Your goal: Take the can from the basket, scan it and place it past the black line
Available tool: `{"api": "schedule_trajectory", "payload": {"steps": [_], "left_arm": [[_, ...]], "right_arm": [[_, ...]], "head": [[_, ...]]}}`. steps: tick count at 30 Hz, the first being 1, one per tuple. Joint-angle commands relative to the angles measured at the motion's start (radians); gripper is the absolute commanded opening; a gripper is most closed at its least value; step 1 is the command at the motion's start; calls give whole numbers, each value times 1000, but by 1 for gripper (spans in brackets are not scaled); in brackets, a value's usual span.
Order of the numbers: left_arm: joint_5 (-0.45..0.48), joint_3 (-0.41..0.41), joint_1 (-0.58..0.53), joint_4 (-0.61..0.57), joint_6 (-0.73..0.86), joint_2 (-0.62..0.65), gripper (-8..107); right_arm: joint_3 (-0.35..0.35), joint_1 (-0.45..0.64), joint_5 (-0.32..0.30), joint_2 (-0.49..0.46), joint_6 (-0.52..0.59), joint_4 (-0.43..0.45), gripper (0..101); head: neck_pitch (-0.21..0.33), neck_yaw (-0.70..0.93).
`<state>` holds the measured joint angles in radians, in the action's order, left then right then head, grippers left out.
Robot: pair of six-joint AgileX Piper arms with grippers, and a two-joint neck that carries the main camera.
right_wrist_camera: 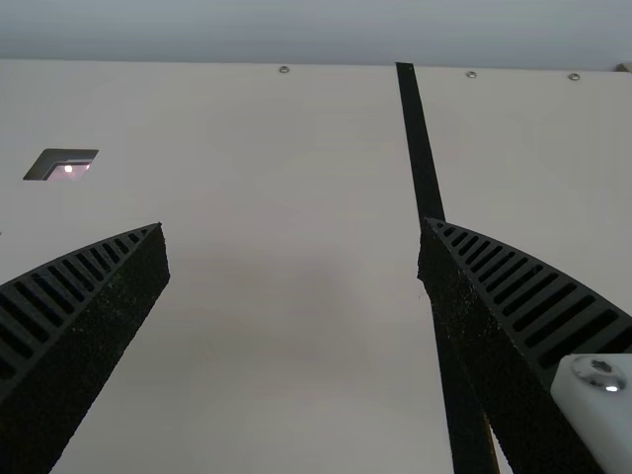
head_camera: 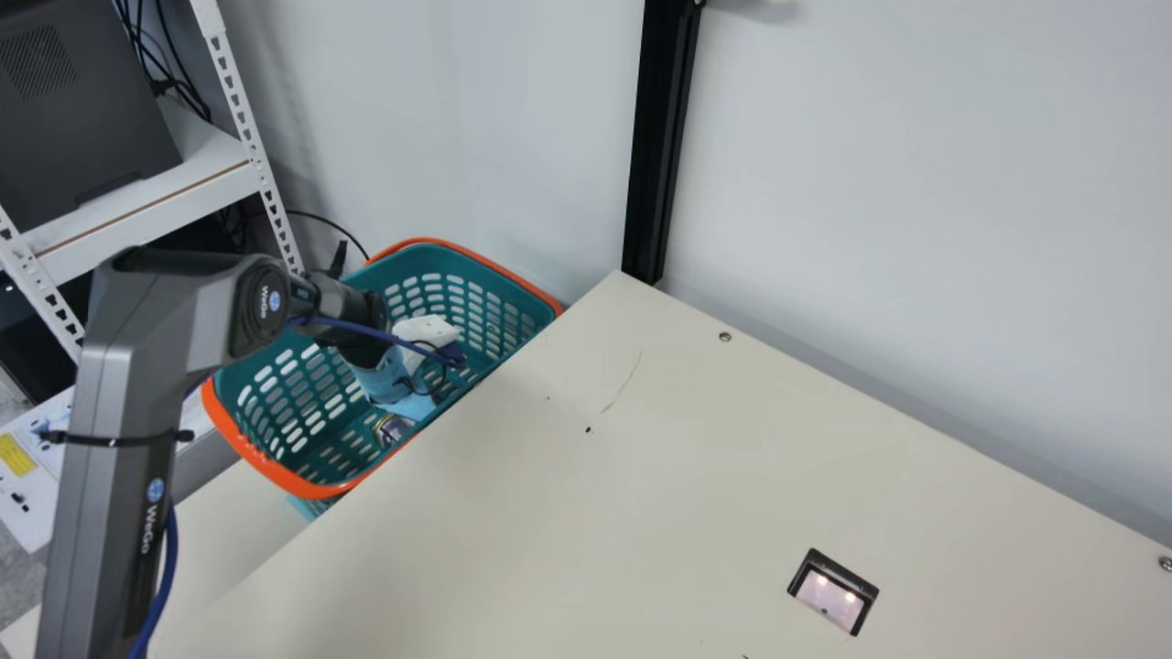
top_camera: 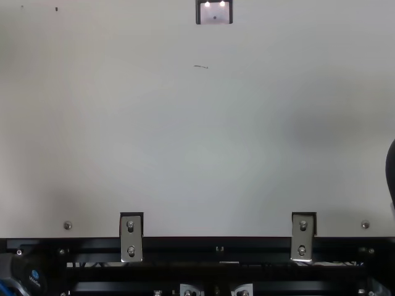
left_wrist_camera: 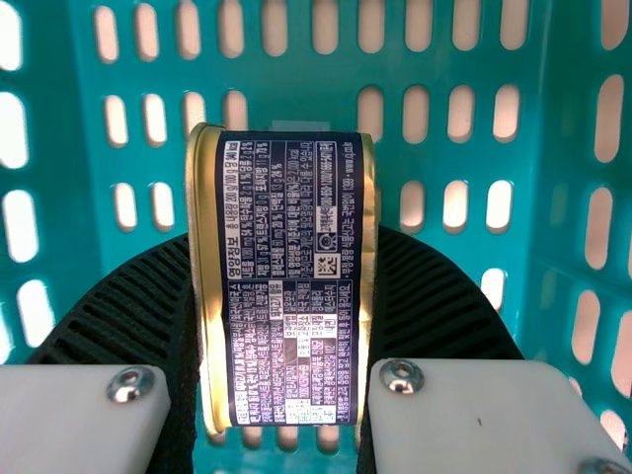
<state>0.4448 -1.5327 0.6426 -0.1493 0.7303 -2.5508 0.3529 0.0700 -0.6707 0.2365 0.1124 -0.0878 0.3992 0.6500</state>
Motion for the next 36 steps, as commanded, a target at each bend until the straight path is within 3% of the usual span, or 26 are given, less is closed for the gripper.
{"api": "schedule_trajectory", "payload": {"steps": [1, 25, 36], "left_arm": [[-2, 5, 2, 7, -8, 17, 10], [55, 106, 5, 86, -113, 313, 10], [112, 122, 9, 42, -110, 499, 10]], "right_arm": [[0, 0, 0, 0, 0, 0, 101], [0, 0, 1, 0, 0, 0, 101], [0, 0, 1, 0, 0, 0, 101]], "head": [[37, 21], [37, 21], [37, 21]]}}
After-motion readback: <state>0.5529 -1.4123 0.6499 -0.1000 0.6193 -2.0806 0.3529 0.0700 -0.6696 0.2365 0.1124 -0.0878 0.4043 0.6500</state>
